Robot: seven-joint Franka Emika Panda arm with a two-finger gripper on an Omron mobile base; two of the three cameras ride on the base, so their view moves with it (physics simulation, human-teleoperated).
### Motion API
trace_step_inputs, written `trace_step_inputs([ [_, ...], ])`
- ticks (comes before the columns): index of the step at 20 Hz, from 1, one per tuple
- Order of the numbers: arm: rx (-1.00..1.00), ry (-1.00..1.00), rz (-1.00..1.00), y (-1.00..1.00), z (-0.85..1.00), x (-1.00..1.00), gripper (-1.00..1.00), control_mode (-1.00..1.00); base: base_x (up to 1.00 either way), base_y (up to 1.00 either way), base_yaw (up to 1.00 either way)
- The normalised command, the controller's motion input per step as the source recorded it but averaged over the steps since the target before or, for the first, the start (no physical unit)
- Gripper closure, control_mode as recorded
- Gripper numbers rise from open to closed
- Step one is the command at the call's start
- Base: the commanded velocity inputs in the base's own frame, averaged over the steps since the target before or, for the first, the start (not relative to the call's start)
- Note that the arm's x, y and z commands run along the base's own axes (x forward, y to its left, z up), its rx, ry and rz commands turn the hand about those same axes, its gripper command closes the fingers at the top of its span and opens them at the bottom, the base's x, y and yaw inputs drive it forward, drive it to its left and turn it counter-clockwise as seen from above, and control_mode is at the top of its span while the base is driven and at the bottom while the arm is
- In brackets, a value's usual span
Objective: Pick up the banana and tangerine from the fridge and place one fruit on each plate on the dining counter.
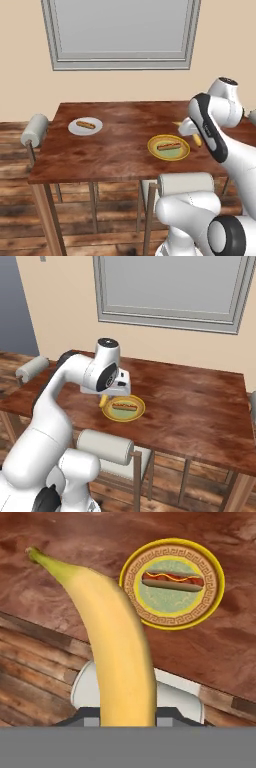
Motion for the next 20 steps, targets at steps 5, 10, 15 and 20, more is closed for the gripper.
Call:
trace_step_inputs([
  [5,-0.09,0.00,0.00,-0.10,-0.55,0.33,1.00,-1.00,0.00,0.00,0.00],
  [10,-0.06,0.00,0.00,0.00,-0.46,0.37,1.00,-1.00,0.00,0.00,0.00],
  [15,-0.02,0.00,0.00,-0.01,-0.38,0.33,1.00,-1.00,0.00,0.00,0.00],
  [20,0.00,0.00,0.00,-0.08,-0.27,0.30,1.00,-1.00,0.00,0.00,0.00],
])
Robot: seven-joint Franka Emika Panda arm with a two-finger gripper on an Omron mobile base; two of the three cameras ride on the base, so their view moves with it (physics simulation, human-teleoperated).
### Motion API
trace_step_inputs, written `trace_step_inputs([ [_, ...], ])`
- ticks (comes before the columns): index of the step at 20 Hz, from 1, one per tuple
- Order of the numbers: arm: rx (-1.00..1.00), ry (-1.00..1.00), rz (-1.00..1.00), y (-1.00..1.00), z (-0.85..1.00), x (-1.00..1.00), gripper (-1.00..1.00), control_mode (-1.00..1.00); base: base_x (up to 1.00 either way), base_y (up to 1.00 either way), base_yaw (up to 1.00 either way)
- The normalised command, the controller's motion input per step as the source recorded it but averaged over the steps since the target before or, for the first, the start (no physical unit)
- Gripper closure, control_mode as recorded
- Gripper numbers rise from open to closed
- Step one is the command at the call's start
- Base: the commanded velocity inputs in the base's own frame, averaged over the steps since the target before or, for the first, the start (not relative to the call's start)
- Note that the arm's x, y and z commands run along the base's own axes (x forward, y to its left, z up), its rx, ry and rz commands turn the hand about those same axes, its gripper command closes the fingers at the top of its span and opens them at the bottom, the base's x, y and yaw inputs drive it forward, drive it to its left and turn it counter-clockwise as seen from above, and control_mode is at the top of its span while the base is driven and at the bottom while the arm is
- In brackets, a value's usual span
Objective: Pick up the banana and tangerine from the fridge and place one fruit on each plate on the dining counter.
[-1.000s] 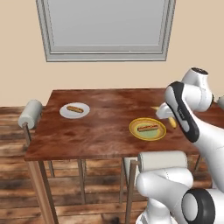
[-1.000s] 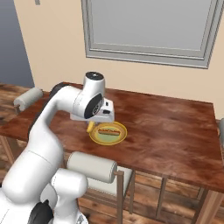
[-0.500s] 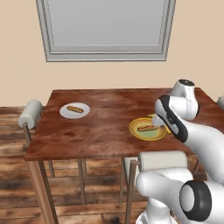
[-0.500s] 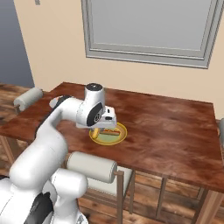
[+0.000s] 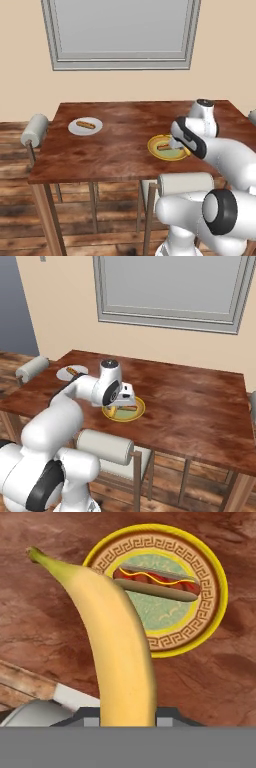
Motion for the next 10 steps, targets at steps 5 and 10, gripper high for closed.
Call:
trace_step_inputs([
  [5,0.00,0.00,0.00,-0.10,-0.19,0.31,1.00,-1.00,0.00,0.00,0.00],
  [10,0.00,0.00,0.00,-0.09,-0.08,0.29,1.00,-1.00,0.00,0.00,0.00],
])
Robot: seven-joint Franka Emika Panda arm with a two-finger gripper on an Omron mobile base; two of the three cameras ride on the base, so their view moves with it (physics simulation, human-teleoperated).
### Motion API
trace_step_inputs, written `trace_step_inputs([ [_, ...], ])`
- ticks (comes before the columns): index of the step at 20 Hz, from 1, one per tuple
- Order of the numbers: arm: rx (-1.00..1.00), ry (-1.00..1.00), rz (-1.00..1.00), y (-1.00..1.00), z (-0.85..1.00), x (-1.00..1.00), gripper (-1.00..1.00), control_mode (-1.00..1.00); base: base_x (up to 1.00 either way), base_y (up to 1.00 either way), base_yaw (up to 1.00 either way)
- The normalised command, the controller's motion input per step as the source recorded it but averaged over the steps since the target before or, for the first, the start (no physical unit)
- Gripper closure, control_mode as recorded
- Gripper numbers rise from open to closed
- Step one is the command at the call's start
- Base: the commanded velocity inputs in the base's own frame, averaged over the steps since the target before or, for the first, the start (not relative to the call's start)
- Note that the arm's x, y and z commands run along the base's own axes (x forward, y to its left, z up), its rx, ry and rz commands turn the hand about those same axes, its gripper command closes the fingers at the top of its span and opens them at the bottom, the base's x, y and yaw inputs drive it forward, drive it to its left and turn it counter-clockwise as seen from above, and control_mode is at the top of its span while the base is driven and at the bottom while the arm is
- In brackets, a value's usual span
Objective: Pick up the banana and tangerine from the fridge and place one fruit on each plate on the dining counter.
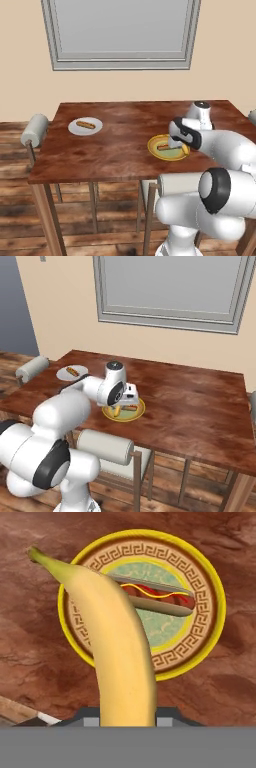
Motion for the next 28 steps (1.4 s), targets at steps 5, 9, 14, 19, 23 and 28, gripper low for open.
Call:
trace_step_inputs([
  [5,0.00,0.00,0.00,-0.01,-0.11,0.23,1.00,-1.00,0.00,0.00,0.00],
  [9,0.00,0.00,0.00,0.00,-0.17,0.23,1.00,-1.00,0.00,0.00,0.00],
  [14,0.00,0.00,0.00,0.00,-0.22,0.20,1.00,-1.00,0.00,0.00,0.00],
  [19,0.00,0.00,0.00,0.00,-0.20,0.15,1.00,-1.00,0.00,0.00,0.00],
  [23,0.00,0.00,0.00,0.00,-0.17,0.15,1.00,-1.00,0.00,0.00,0.00],
  [28,0.00,0.00,0.00,0.00,-0.17,0.14,1.00,-1.00,0.00,0.00,0.00],
])
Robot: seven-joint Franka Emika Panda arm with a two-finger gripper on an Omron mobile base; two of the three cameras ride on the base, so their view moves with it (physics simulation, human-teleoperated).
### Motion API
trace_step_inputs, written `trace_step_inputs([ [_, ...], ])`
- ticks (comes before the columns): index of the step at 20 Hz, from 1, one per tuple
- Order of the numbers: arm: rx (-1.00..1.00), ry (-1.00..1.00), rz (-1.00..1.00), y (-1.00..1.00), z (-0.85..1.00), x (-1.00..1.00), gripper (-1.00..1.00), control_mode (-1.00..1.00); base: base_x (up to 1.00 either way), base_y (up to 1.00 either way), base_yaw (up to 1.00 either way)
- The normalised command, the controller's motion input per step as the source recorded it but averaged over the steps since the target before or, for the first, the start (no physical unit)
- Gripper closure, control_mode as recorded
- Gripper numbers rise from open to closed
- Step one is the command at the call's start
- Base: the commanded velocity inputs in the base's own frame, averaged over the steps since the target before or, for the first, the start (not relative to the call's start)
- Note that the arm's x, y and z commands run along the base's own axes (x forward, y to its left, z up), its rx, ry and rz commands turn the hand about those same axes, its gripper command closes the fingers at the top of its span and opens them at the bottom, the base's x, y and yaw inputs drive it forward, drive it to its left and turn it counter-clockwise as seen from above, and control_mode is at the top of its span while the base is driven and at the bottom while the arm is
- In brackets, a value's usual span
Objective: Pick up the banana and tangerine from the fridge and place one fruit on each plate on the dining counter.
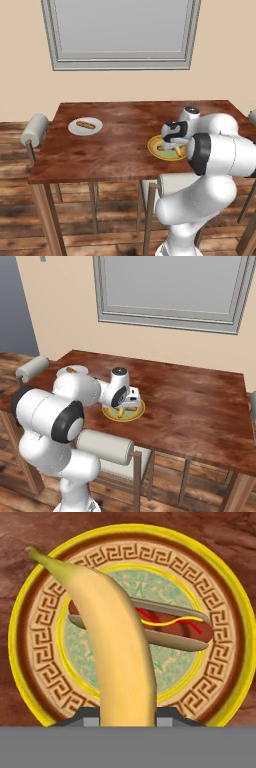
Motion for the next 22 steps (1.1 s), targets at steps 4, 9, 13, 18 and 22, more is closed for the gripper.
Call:
trace_step_inputs([
  [4,0.00,0.00,0.00,0.00,-0.18,0.13,1.00,-1.00,0.00,0.00,0.00],
  [9,0.00,0.00,0.00,0.00,-0.18,0.07,-1.00,-1.00,0.00,0.00,0.00],
  [13,0.00,0.00,0.00,0.00,-0.18,0.07,-1.00,-1.00,0.00,0.00,0.00],
  [18,0.00,0.00,0.00,-0.01,-0.08,0.01,-1.00,-1.00,0.00,0.00,0.00],
  [22,0.00,-0.02,0.00,0.00,0.00,0.00,-1.00,-1.00,0.00,0.00,0.00],
])
